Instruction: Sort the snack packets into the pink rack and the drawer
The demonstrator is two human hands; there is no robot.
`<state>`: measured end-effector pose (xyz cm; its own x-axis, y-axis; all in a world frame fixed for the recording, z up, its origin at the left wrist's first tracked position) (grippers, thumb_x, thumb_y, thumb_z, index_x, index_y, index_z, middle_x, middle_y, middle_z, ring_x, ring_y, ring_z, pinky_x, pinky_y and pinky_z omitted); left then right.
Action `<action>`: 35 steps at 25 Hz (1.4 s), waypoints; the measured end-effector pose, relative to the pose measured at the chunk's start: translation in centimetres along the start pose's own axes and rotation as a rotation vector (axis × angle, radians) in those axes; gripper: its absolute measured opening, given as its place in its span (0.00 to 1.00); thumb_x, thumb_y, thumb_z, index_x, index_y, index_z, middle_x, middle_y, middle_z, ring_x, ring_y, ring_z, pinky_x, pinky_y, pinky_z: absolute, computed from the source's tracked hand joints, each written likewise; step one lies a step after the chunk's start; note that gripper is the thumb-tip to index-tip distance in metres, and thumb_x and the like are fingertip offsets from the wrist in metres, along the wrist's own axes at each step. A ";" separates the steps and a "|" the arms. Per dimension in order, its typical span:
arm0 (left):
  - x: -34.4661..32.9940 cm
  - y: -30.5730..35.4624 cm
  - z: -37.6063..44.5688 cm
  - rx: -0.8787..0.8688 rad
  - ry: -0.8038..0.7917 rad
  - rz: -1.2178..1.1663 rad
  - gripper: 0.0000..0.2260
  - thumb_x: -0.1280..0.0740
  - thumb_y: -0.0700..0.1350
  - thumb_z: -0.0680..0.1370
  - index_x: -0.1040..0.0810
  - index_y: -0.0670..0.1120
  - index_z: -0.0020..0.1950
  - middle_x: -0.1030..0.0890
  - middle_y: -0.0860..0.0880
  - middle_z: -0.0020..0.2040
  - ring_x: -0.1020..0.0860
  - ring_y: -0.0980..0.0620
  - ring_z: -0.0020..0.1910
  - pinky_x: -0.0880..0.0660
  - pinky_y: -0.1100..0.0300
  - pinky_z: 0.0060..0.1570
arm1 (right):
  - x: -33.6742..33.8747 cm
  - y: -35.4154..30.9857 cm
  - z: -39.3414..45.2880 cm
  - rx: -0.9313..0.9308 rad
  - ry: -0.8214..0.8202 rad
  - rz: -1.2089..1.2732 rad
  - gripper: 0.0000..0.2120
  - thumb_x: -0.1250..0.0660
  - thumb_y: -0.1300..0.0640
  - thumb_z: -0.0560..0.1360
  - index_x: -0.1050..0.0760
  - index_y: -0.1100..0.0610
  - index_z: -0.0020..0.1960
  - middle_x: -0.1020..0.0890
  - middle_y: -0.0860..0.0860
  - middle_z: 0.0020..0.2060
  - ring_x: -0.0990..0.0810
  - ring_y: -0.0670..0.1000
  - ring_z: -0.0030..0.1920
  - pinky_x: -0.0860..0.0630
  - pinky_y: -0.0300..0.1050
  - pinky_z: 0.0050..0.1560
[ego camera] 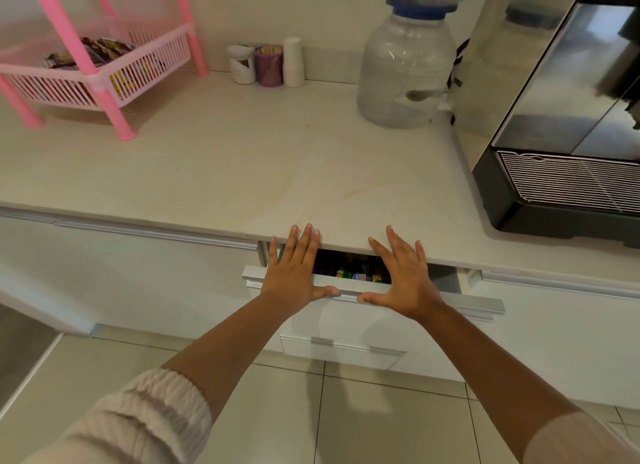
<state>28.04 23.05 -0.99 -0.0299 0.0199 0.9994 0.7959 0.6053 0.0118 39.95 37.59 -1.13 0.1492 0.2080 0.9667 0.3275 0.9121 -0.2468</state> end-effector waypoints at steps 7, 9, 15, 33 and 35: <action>0.1 0.3 3.7 -0.062 0.002 -0.009 0.40 0.51 0.68 0.74 0.65 0.47 0.75 0.62 0.47 0.77 0.63 0.45 0.75 0.62 0.50 0.74 | 1.1 1.1 1.0 -0.101 0.270 0.070 0.33 0.31 0.38 0.68 0.34 0.49 0.69 0.30 0.49 0.68 0.32 0.53 0.66 0.41 0.52 0.68; 0.2 0.4 4.4 -0.098 0.018 -0.016 0.34 0.52 0.63 0.78 0.63 0.48 0.75 0.61 0.47 0.77 0.62 0.45 0.76 0.62 0.50 0.73 | 1.2 1.2 1.1 -0.094 0.326 0.095 0.26 0.31 0.46 0.71 0.31 0.49 0.68 0.27 0.48 0.66 0.30 0.53 0.63 0.41 0.50 0.66; 0.2 0.3 4.4 -0.102 0.122 -0.038 0.28 0.49 0.41 0.81 0.62 0.49 0.76 0.59 0.47 0.78 0.62 0.46 0.76 0.65 0.51 0.72 | 1.1 0.9 1.0 -0.149 0.432 0.027 0.23 0.31 0.64 0.71 0.28 0.51 0.64 0.24 0.50 0.62 0.28 0.53 0.60 0.38 0.51 0.65; 1.1 -1.2 1.9 -0.083 -0.064 -0.072 0.36 0.53 0.65 0.77 0.66 0.47 0.74 0.64 0.47 0.77 0.63 0.47 0.75 0.60 0.51 0.74 | 1.3 -1.3 0.3 -0.121 -0.056 -0.127 0.35 0.50 0.36 0.76 0.58 0.50 0.76 0.55 0.51 0.77 0.57 0.54 0.76 0.60 0.53 0.74; 1.9 -2.2 0.1 -0.053 -0.001 -0.067 0.36 0.55 0.66 0.76 0.69 0.47 0.73 0.66 0.47 0.76 0.64 0.48 0.75 0.61 0.52 0.74 | 2.0 -2.6 -0.1 -0.122 -0.031 -0.082 0.38 0.58 0.32 0.72 0.61 0.50 0.75 0.58 0.51 0.76 0.61 0.54 0.76 0.63 0.50 0.74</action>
Point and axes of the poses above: each hand's wrist, its own z-axis towards the middle knuckle, its own x-axis out of the back of the hand, y = z × x, the point moved 8 cm from there along z, towards the middle knuckle
